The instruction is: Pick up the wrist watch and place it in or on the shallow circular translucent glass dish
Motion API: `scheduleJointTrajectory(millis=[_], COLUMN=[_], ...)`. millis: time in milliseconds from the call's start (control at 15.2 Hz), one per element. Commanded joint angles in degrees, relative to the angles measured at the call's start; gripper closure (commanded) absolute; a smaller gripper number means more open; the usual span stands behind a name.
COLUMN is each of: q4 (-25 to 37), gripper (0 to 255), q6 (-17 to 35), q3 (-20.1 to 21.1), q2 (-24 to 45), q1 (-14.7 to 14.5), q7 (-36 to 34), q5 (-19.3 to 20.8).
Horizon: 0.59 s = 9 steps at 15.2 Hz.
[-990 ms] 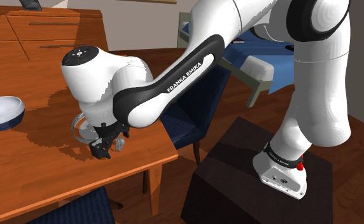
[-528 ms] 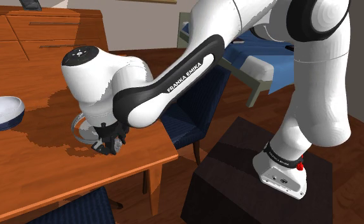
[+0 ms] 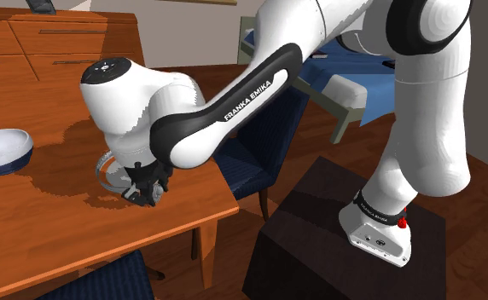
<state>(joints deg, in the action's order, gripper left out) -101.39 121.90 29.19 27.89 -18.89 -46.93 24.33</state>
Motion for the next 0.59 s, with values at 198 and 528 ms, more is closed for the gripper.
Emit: scheduleJointTrajectory(millis=[198,528], q4=[1.0,2.4], gripper=[255,255], q6=[-2.6,-5.6], q3=[0.8,1.4], q2=[-2.0,-3.8], q1=[0.5,0.8], q7=[1.1,2.2], q5=[-1.4,-2.7])
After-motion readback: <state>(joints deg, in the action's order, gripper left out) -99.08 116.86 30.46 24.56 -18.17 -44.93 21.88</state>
